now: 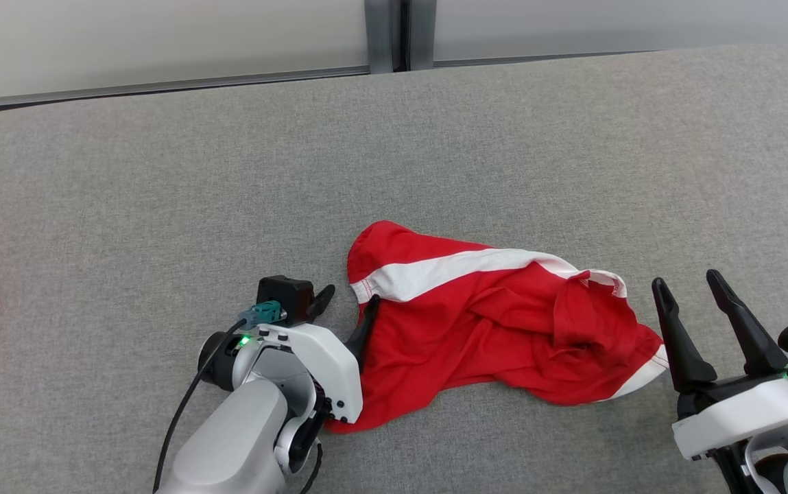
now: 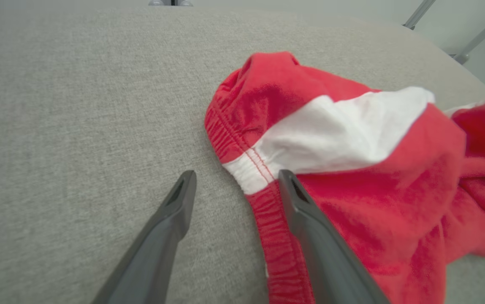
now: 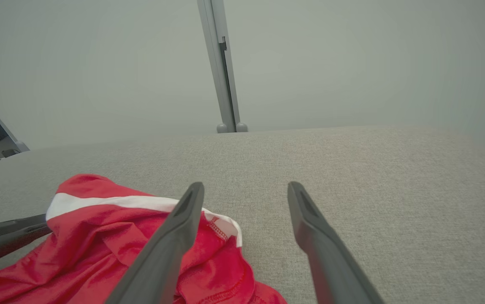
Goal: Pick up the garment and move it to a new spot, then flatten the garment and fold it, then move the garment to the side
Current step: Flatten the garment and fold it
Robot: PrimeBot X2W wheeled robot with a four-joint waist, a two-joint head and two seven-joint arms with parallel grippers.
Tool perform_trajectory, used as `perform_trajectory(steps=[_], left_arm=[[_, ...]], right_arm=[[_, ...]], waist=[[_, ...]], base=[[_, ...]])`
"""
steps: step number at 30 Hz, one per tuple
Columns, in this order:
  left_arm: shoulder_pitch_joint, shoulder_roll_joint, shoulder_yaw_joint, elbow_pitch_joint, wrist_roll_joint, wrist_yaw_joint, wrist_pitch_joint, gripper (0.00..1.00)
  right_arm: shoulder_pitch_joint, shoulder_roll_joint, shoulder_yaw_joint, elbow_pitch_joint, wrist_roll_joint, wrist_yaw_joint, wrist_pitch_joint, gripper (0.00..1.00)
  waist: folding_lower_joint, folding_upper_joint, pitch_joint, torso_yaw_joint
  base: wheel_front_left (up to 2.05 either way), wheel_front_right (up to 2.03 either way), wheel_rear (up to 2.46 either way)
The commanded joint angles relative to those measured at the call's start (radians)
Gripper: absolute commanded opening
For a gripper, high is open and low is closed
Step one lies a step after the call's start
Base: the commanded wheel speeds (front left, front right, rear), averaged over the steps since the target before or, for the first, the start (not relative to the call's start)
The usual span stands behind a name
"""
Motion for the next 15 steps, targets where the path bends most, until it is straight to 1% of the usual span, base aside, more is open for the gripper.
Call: perform_trajectory(steps=[1, 2, 3, 4, 6, 7, 8, 9, 10, 12, 15], left_arm=[[-0.027, 0.002, -0.001, 0.025, -0.014, -0.011, -0.01, 0.91], [-0.033, 0.0, -0.005, 0.043, -0.023, -0.018, -0.012, 0.67], [-0.039, -0.001, -0.007, 0.057, -0.032, -0.027, -0.017, 0.49], [-0.039, -0.001, -0.007, 0.057, -0.032, -0.027, -0.017, 0.49], [-0.055, -0.004, -0.018, 0.085, -0.041, -0.037, -0.024, 0.34], [-0.062, -0.004, -0.025, 0.098, -0.046, -0.043, -0.024, 0.29], [-0.068, -0.005, -0.032, 0.11, -0.048, -0.045, -0.029, 0.17], [-0.074, -0.006, -0.041, 0.123, -0.053, -0.051, -0.031, 0.02], [-0.078, -0.006, -0.053, 0.131, -0.056, -0.052, -0.032, 0.0], [-0.089, -0.006, -0.072, 0.142, -0.07, -0.052, -0.039, 0.0], [-0.098, -0.007, -0.096, 0.153, -0.086, -0.04, -0.064, 0.0]], right_arm=[[-0.014, -0.003, -0.003, 0.001, 0.007, 0.0, -0.01, 1.0], [-0.014, -0.003, -0.003, 0.003, 0.007, 0.0, -0.011, 1.0], [-0.015, -0.002, -0.003, 0.006, 0.009, 0.0, -0.012, 1.0], [-0.015, -0.002, -0.003, 0.006, 0.009, 0.0, -0.012, 1.0], [-0.018, -0.002, -0.002, 0.008, 0.014, 0.0, -0.015, 1.0], [-0.02, -0.002, -0.002, 0.01, 0.014, 0.0, -0.016, 1.0], [-0.02, -0.002, -0.001, 0.011, 0.015, 0.0, -0.017, 1.0], [-0.019, -0.003, -0.002, 0.014, 0.017, 0.0, -0.018, 1.0], [-0.019, -0.003, -0.002, 0.016, 0.018, 0.0, -0.019, 1.0], [-0.023, -0.003, -0.002, 0.02, 0.023, 0.0, -0.017, 1.0], [-0.021, -0.012, -0.013, 0.03, 0.027, 0.0, -0.016, 1.0]], waist=[[0.0, 0.0, 0.006, -0.002], [0.0, 0.0, 0.008, -0.002], [0.0, 0.0, 0.01, -0.003], [0.0, 0.0, 0.01, -0.003], [0.0, 0.0, 0.015, -0.003], [0.0, 0.0, 0.017, -0.004], [0.0, 0.0, 0.019, -0.005], [0.0, 0.0, 0.02, -0.005], [0.0, 0.0, 0.021, -0.007], [0.0, 0.0, 0.022, -0.009], [0.0, 0.0, 0.022, -0.01]], base=[[0.0, 0.0, 0.0], [0.0, 0.0, 0.0], [0.0, 0.0, 0.0], [0.0, 0.0, 0.0], [0.0, 0.0, 0.0], [0.0, 0.0, 0.0], [0.0, 0.0, 0.0], [0.0, 0.0, 0.0], [0.0, 0.0, 0.0], [0.0, 0.0, 0.0], [0.0, 0.0, 0.0]])
